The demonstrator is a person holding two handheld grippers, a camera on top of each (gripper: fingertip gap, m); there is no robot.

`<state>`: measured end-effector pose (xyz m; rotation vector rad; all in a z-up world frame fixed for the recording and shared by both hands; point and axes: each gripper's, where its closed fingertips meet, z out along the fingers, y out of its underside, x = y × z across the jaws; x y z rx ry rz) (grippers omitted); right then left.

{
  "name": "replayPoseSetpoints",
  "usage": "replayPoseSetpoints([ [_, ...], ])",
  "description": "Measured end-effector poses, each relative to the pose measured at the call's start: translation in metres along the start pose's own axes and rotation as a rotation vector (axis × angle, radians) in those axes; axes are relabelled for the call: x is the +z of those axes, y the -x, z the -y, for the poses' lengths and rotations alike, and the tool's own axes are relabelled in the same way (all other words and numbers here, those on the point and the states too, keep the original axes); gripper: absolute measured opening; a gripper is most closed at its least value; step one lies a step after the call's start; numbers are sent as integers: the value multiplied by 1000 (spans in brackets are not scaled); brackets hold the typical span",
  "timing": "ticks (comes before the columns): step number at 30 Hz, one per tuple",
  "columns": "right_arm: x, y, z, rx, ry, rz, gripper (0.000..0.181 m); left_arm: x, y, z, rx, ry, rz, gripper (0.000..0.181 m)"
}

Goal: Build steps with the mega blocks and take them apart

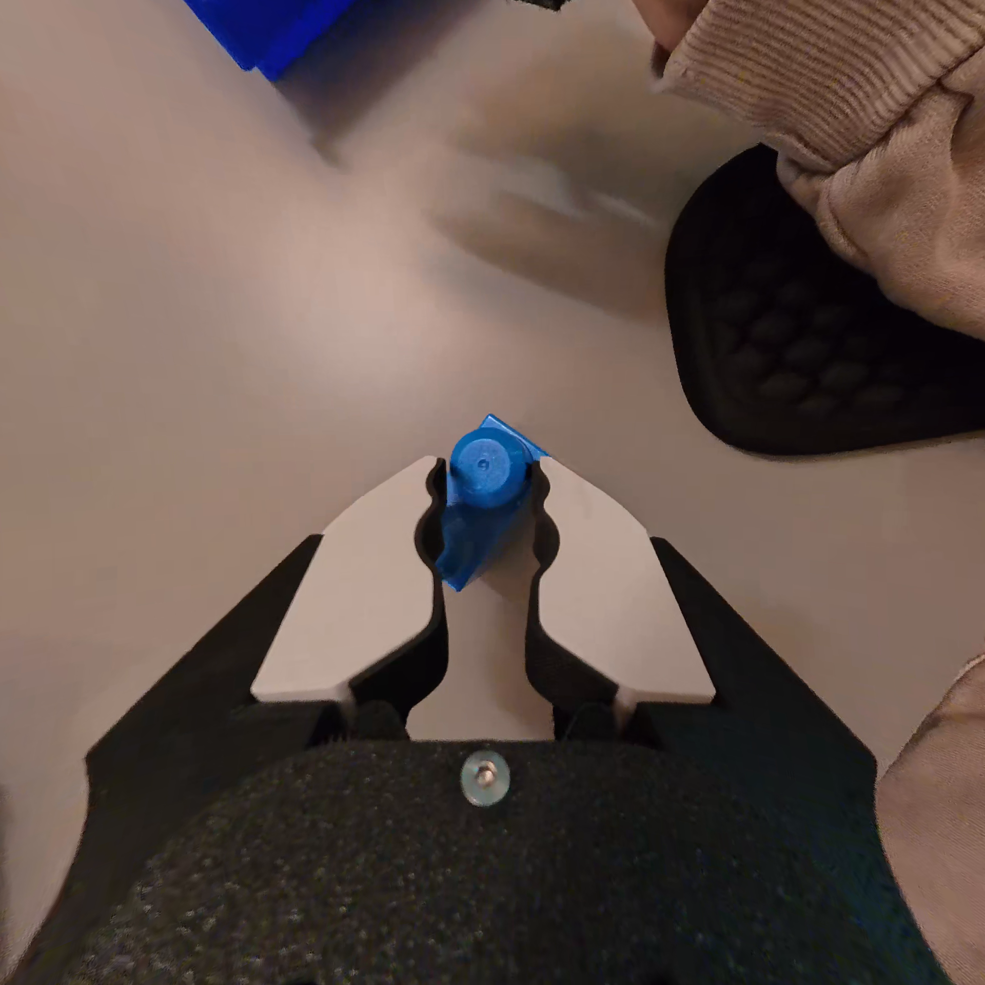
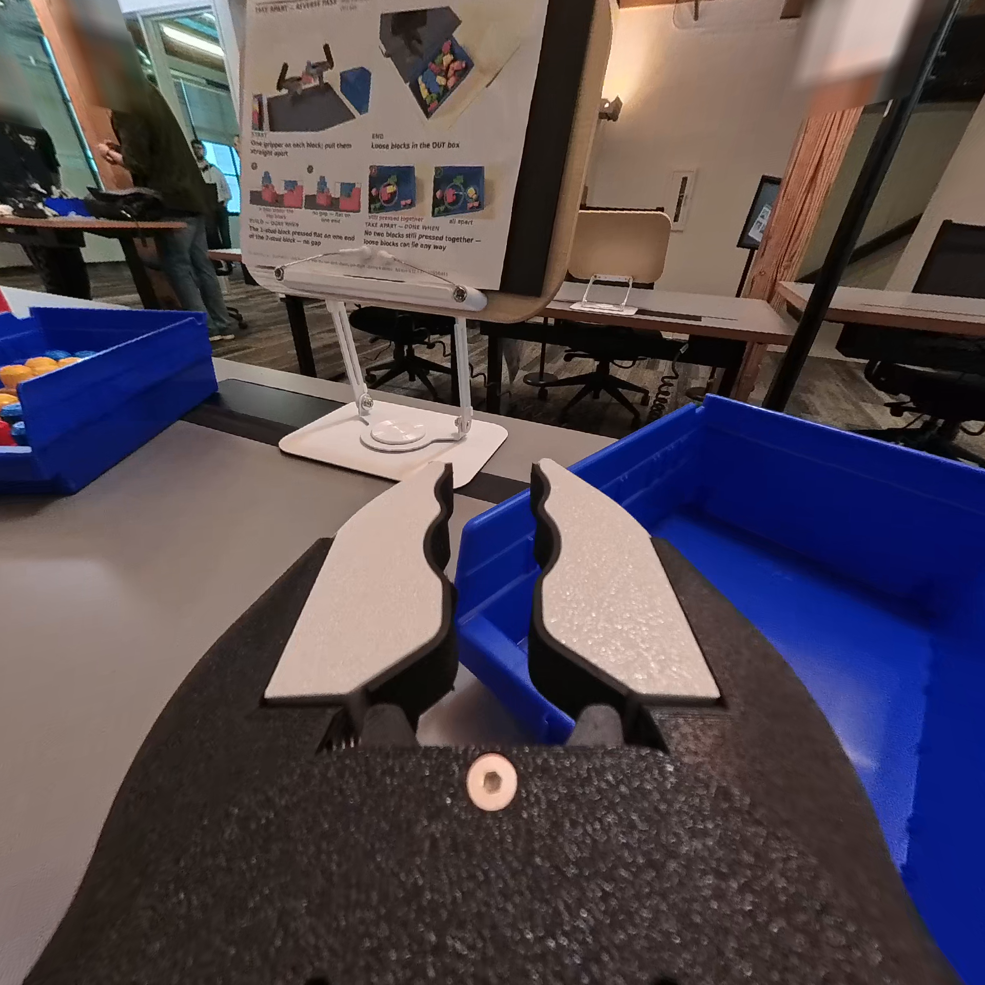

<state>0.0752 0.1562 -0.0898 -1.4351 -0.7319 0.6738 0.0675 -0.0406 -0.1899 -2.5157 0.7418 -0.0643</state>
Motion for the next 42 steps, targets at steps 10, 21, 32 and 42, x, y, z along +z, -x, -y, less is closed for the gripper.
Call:
replayPoseSetpoints([
  [10, -1, 0, 1, 18, -6, 8, 27, -76, 88, -4, -175, -365, 64, 37],
  [21, -3, 3, 6, 13, -32, 14, 26, -184, 315, -164, -449, -267, 492, 36],
  [32, 0, 1, -3, 10, -7, 11, 26, -151, 391, -255, -386, 159, 360, 33],
  [42, 1, 8, -2, -21, -26, 48, 26, -132, 394, -286, -248, 452, 231, 46],
])
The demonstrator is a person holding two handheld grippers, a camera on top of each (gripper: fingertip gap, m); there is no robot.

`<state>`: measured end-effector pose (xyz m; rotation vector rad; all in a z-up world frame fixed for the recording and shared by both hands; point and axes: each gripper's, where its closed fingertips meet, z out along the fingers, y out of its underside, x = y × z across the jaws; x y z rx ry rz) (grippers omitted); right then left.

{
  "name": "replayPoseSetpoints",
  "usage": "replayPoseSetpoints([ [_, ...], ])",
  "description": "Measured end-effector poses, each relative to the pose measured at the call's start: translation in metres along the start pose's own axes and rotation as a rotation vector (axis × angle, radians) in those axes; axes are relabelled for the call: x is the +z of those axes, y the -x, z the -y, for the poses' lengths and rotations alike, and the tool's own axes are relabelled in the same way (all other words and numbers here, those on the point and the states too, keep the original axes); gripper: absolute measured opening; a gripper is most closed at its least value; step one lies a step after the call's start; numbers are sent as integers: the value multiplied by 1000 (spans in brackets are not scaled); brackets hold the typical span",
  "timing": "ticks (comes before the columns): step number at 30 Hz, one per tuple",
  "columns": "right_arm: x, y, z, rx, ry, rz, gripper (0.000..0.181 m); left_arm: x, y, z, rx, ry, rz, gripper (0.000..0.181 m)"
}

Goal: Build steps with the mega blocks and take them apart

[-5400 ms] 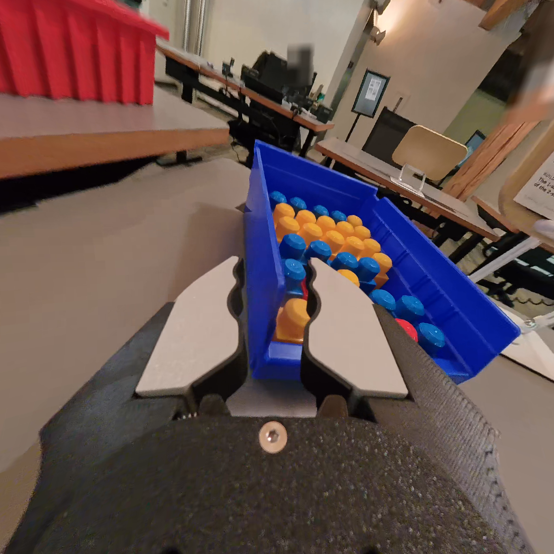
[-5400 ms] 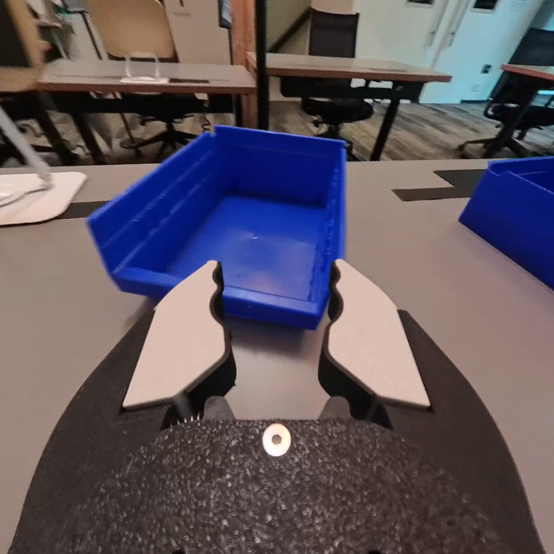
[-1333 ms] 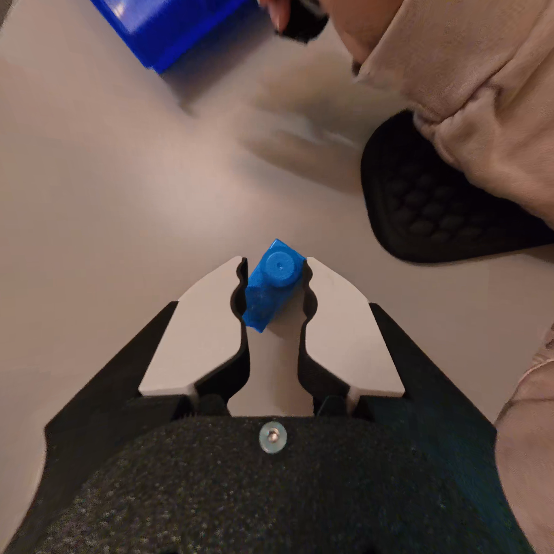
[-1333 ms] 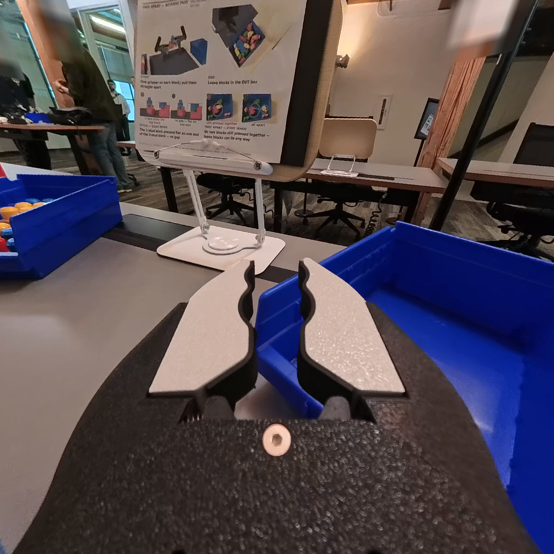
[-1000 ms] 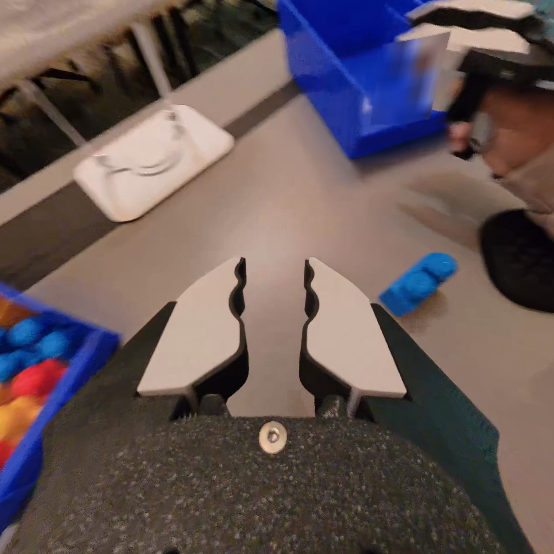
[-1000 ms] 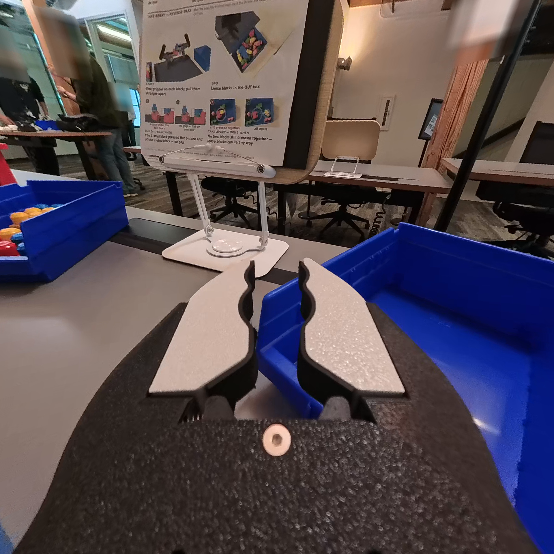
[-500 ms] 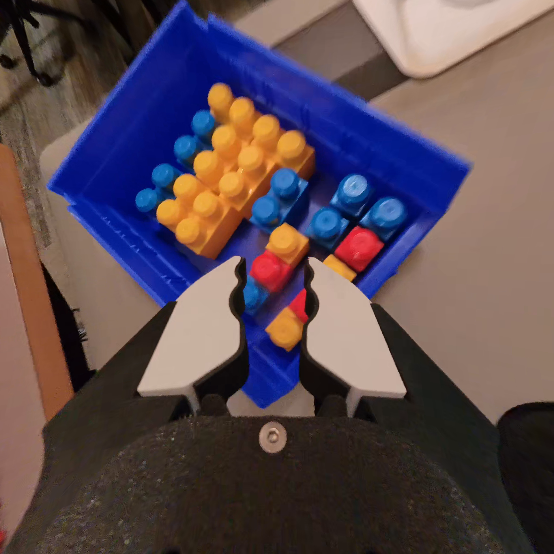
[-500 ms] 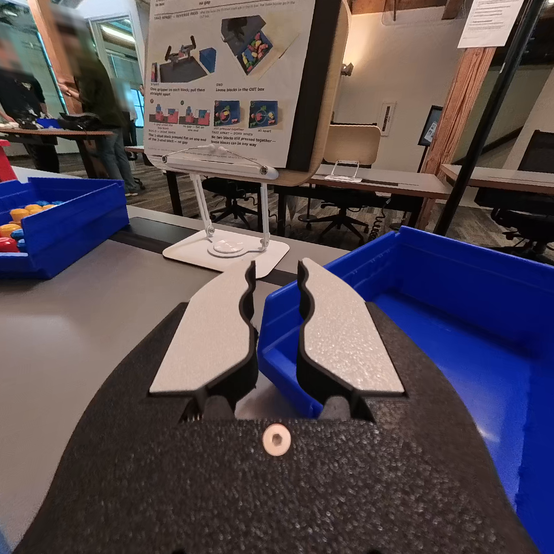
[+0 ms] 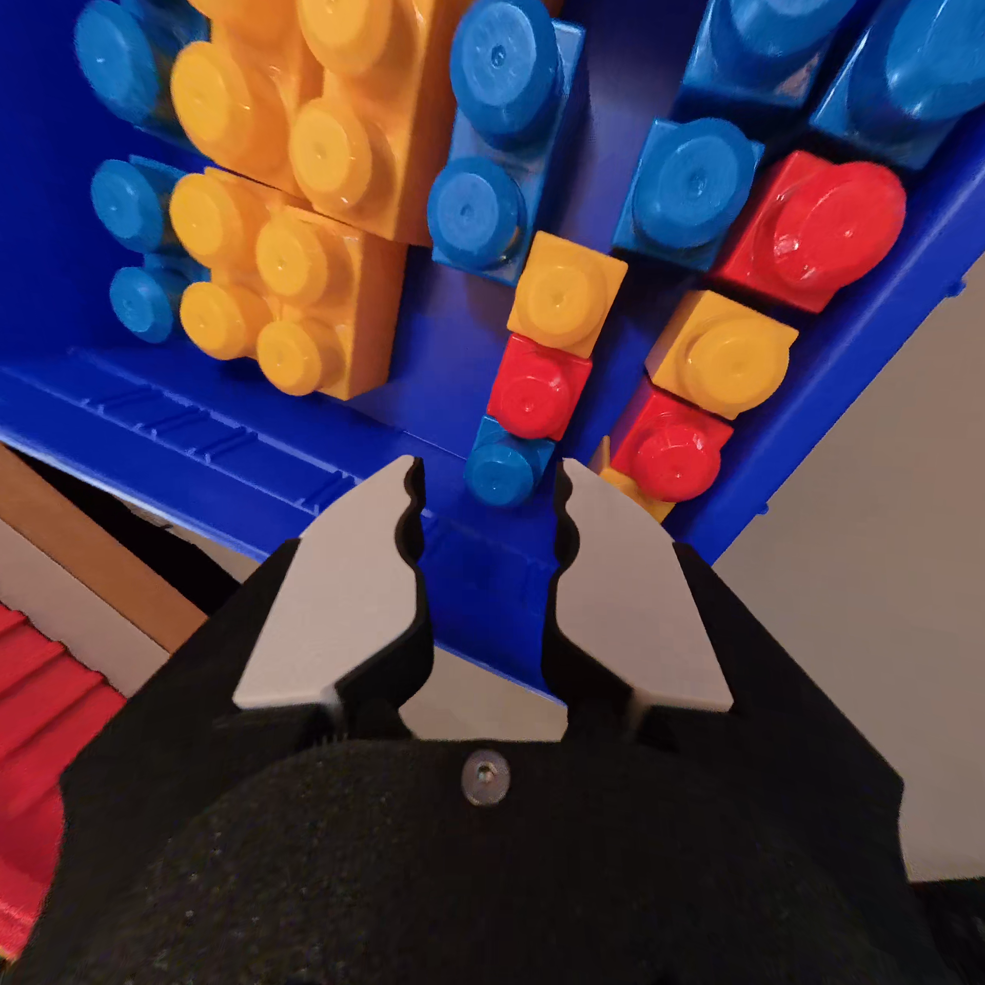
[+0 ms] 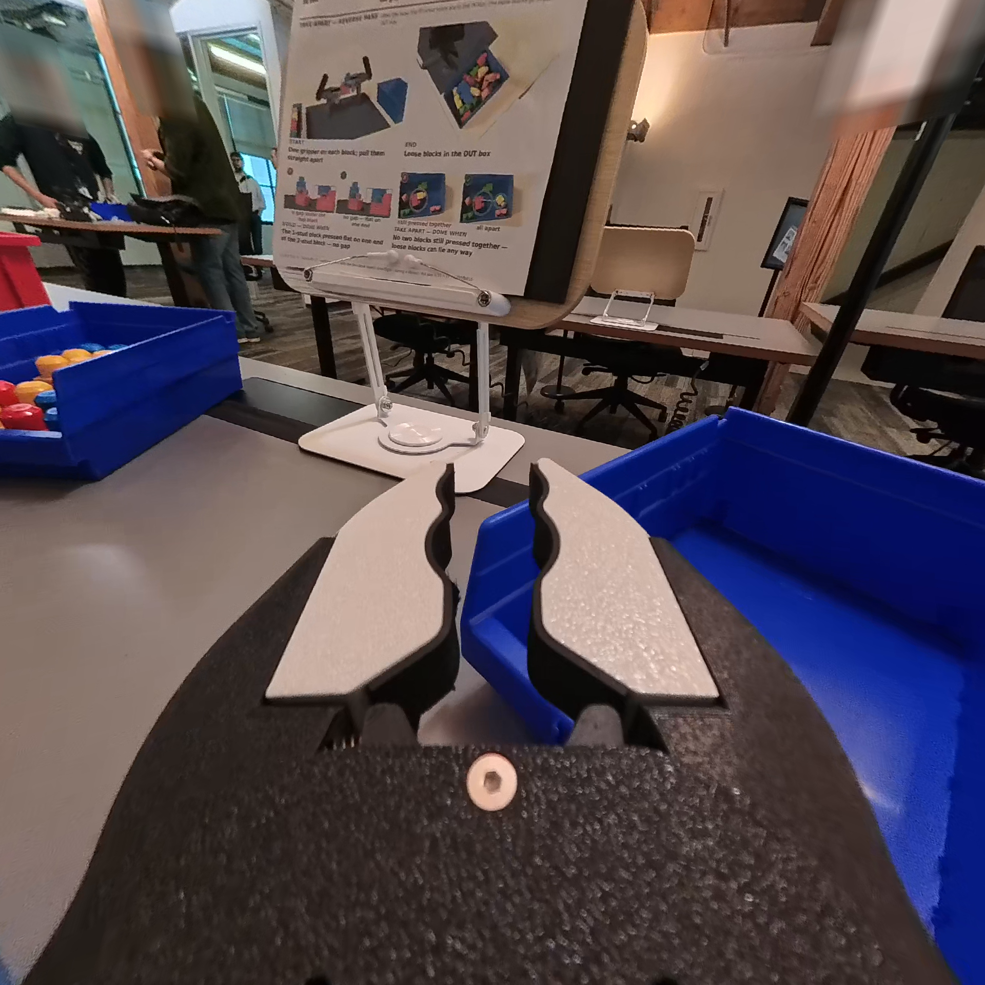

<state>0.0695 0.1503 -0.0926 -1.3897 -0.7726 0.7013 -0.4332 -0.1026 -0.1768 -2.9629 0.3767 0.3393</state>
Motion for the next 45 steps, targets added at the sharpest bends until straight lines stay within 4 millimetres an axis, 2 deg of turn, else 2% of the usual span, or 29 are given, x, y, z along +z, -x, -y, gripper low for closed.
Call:
replayPoseSetpoints([
  [5, 1, -1, -2, 5, 8, 1, 26, 11, -2, -8, 109, 129, -5, 45],
  [8, 1, -2, -3, 11, 10, 2, 26, 15, 1, -12, 154, 196, 20, 29],
  [12, 0, -3, -2, 19, 6, 2, 26, 11, 1, -12, 162, 219, 43, 30],
  [15, 0, -4, -2, 30, 4, 3, 26, -10, 0, -10, 154, 176, 73, 29],
  [18, 0, -3, -1, 47, 1, 11, 26, -49, -8, 0, 182, 106, 138, 29],
  [22, 2, -2, -3, 47, 6, 15, 26, -100, -52, 28, 255, -15, 152, 29],
  [24, 2, -1, -4, 45, 9, 18, 26, -115, -88, 45, 291, -70, 110, 29],
  [26, 2, 0, -4, 40, 10, 16, 26, -121, -129, 60, 337, -104, 60, 29],
  [30, 1, 2, -3, 30, 2, 27, 26, -112, -212, 85, 473, -116, -26, 29],
  [34, -2, 16, 4, 14, -26, 122, 25, -93, -271, 111, 564, -137, -77, 29],
  [38, -5, 43, 5, -9, -16, 285, 25, -74, -309, 137, 595, -190, -165, 29],
  [42, -24, 90, 13, 24, 16, 609, 31, -62, -329, 159, 605, -255, -205, 29],
  [43, -31, 102, 10, 7, 58, 694, 31, -60, -333, 163, 605, -268, -217, 29],
  [45, -48, 124, -8, -80, 198, 831, 33, -55, -340, 168, 602, -293, -238, 28],
])
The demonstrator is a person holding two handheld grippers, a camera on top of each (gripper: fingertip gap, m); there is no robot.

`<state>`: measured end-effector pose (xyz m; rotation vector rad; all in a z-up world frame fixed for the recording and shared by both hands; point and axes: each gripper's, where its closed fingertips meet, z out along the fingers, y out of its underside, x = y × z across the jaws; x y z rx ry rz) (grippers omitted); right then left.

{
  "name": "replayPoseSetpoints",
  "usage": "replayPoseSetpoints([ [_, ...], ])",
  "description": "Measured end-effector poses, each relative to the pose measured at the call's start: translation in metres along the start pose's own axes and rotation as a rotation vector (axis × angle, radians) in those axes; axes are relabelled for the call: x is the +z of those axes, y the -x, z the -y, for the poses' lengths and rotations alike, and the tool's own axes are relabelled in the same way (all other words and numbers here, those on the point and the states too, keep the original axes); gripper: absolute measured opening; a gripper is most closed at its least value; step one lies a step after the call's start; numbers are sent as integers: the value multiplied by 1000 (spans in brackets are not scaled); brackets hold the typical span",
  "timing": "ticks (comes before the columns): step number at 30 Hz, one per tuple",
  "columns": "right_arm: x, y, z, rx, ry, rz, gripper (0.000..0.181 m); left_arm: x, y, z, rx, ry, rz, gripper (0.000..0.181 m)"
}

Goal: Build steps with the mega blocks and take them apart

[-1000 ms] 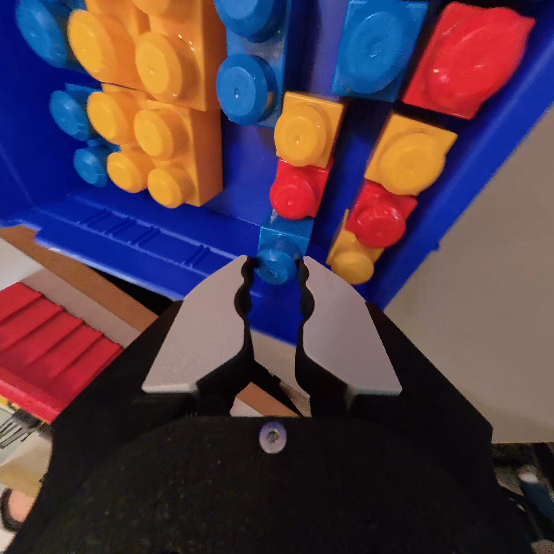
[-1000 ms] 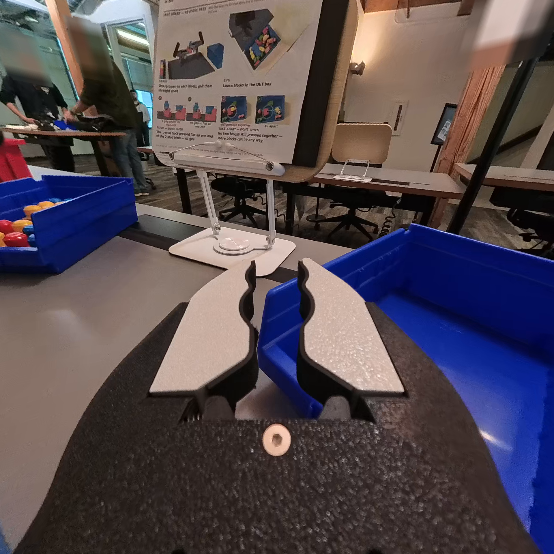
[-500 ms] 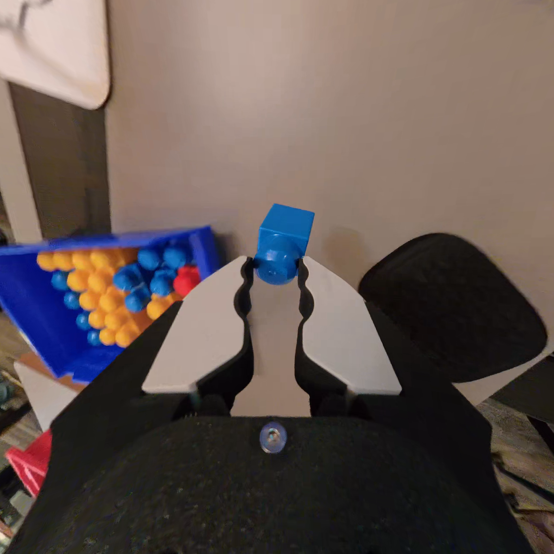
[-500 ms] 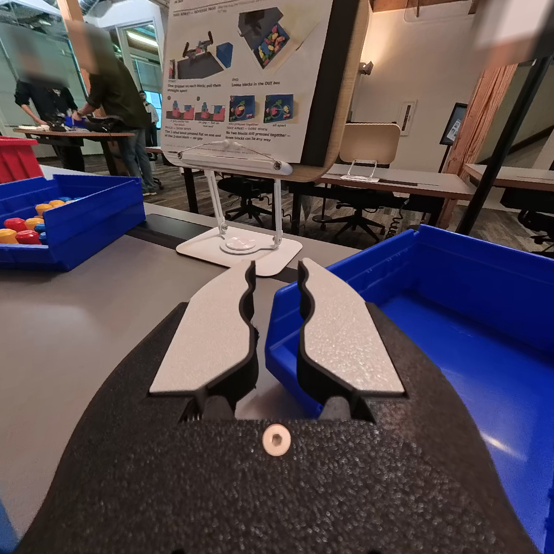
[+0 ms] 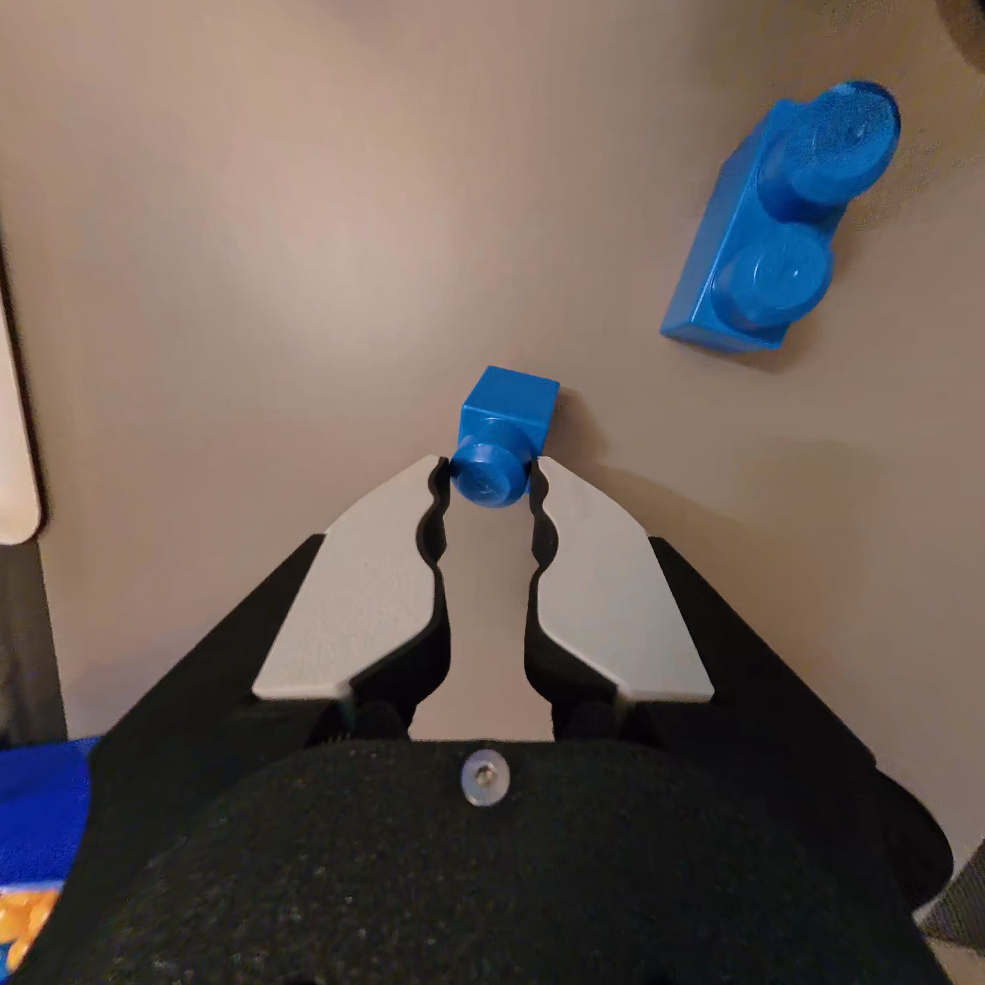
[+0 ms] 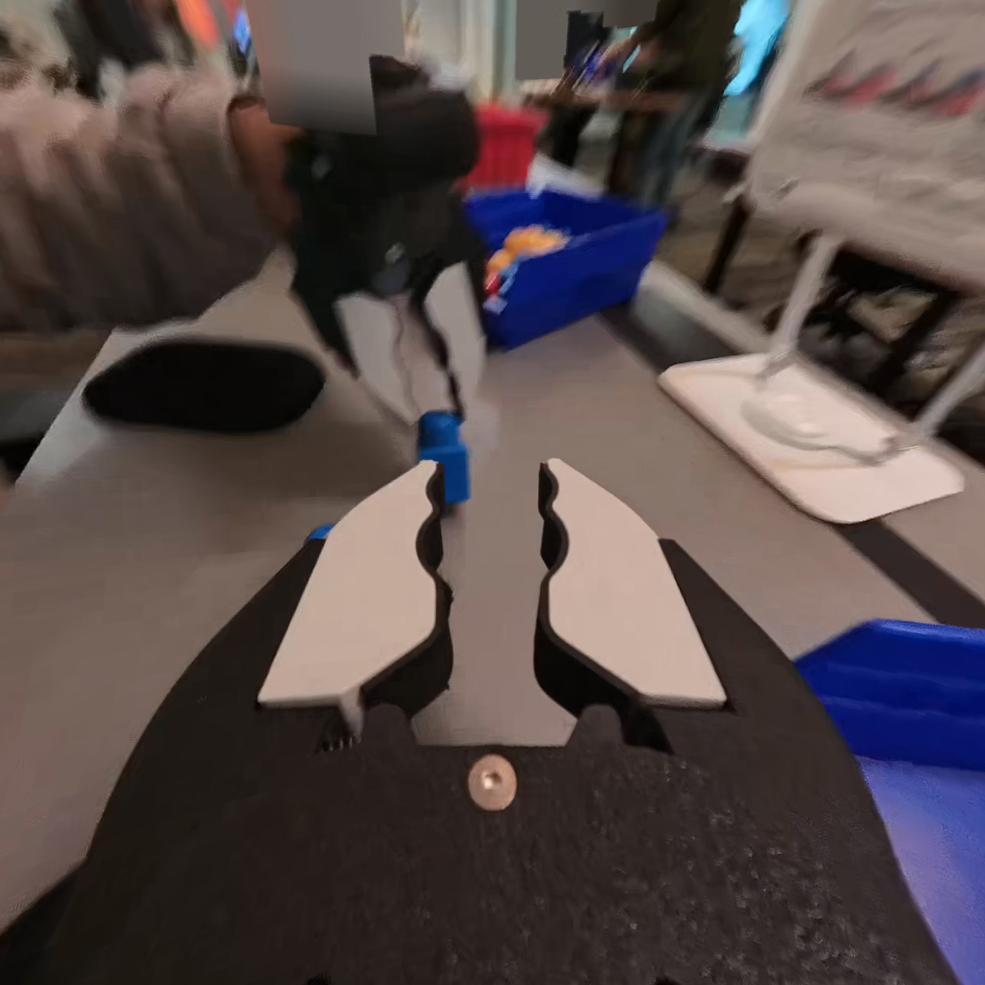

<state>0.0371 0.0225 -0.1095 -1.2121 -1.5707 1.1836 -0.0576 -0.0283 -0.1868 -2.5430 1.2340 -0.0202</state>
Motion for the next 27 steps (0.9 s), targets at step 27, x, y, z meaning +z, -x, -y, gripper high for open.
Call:
replayPoseSetpoints([
  [27, 3, 35, 27, 118, -192, 227, 34, -70, -38, 58, -299, -1212, -362, 57],
])
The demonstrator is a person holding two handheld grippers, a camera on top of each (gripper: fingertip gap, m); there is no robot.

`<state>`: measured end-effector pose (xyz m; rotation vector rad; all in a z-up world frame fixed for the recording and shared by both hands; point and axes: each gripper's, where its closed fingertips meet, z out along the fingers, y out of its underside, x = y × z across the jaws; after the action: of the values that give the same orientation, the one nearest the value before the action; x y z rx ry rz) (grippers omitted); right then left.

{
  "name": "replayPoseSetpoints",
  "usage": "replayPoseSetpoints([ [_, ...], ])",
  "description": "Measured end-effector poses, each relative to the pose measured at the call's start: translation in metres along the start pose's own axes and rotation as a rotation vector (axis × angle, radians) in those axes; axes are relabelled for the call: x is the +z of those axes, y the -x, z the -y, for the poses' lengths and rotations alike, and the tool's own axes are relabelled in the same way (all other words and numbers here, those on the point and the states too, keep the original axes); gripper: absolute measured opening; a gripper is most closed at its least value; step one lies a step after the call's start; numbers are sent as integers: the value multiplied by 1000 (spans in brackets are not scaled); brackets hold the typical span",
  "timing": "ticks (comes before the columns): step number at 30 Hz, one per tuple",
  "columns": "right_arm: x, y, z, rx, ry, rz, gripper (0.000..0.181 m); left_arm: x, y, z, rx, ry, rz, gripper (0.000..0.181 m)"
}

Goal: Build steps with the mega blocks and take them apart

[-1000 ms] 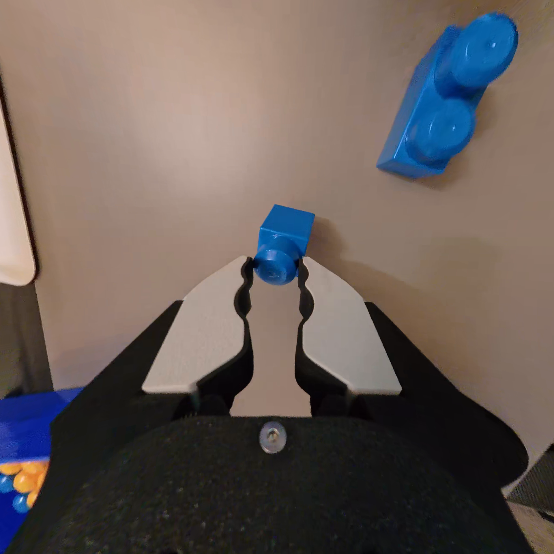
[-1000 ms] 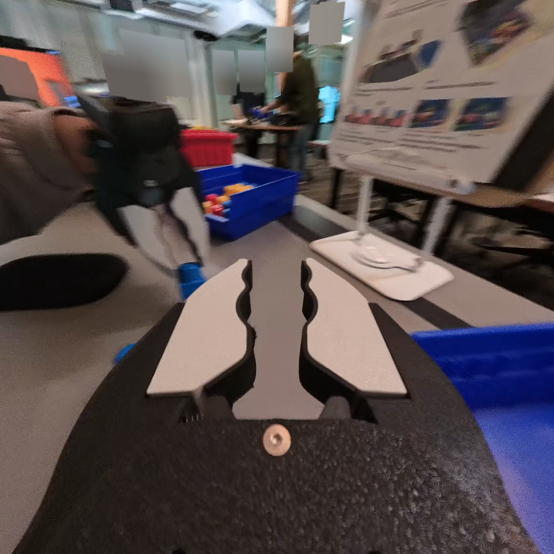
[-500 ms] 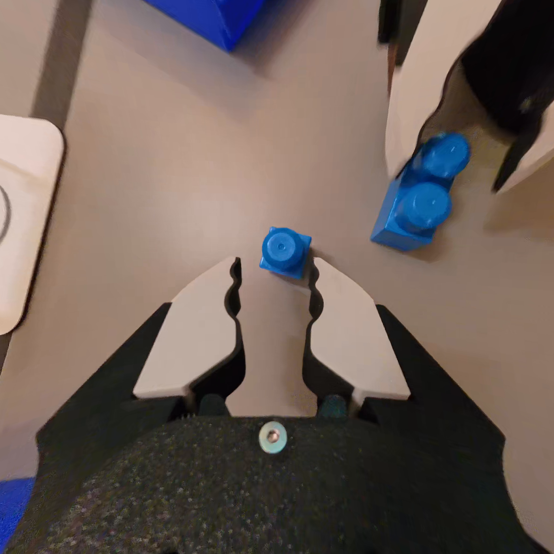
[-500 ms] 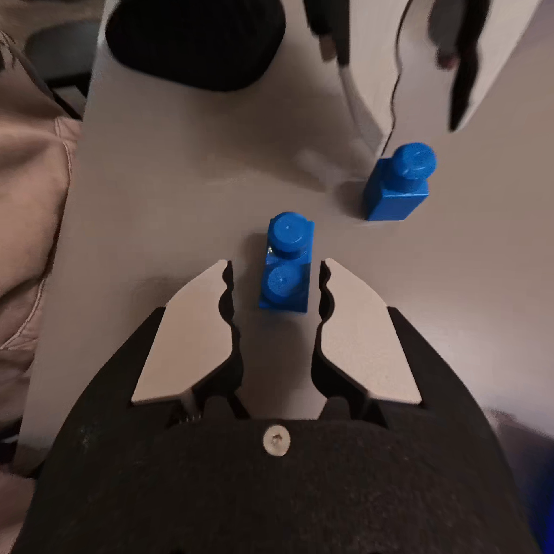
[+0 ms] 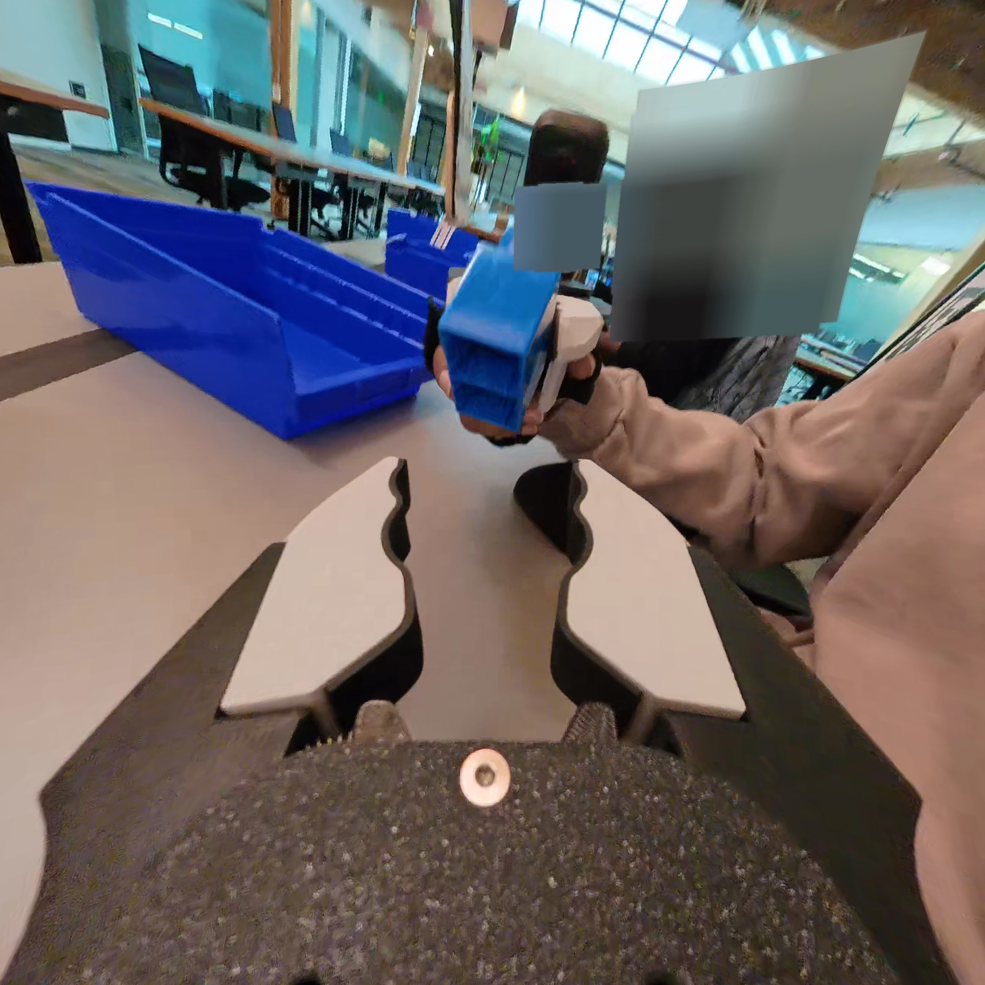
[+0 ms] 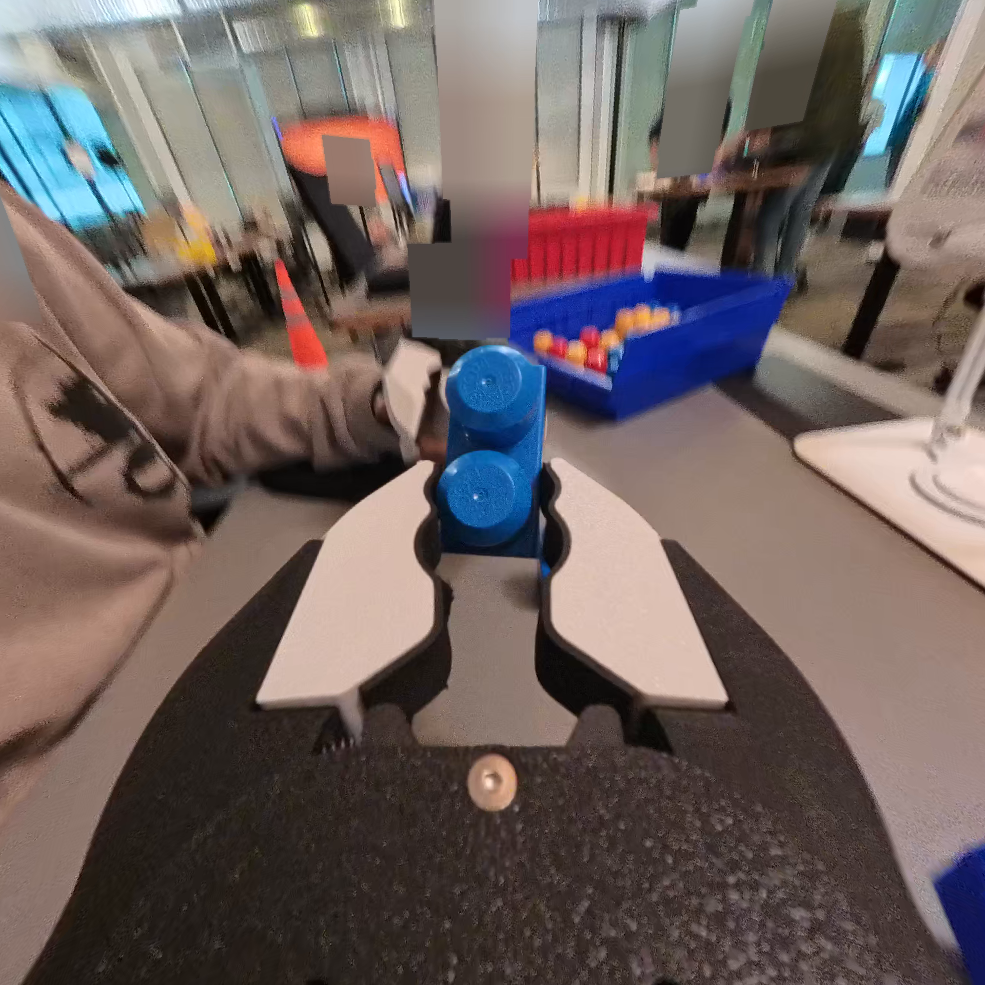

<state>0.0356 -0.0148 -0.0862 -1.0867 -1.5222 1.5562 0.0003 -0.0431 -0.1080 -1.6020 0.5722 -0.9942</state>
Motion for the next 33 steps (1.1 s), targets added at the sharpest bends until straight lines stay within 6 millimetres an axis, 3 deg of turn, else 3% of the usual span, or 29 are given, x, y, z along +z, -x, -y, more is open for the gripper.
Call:
replayPoseSetpoints([
  [3, 2, 7, 26, 44, -192, 42, 34, 8, -9, 12, 49, -73, -8, 58],
  [7, 22, 20, 25, 101, -231, 128, 34, 6, -21, 31, 60, -167, -30, 52],
  [13, 44, 34, 15, 156, -225, 199, 34, 0, -30, 31, 69, -177, -84, 37],
  [25, 57, 22, 20, 218, -291, 115, 34, -11, -17, 37, 35, -207, -31, 37],
  [29, 53, 21, 14, 225, -228, 128, 35, -20, -16, 42, 61, -208, -30, 37],
  [33, 41, -2, -4, 171, -55, -7, 40, -42, -3, 46, 89, -198, -2, 37],
])
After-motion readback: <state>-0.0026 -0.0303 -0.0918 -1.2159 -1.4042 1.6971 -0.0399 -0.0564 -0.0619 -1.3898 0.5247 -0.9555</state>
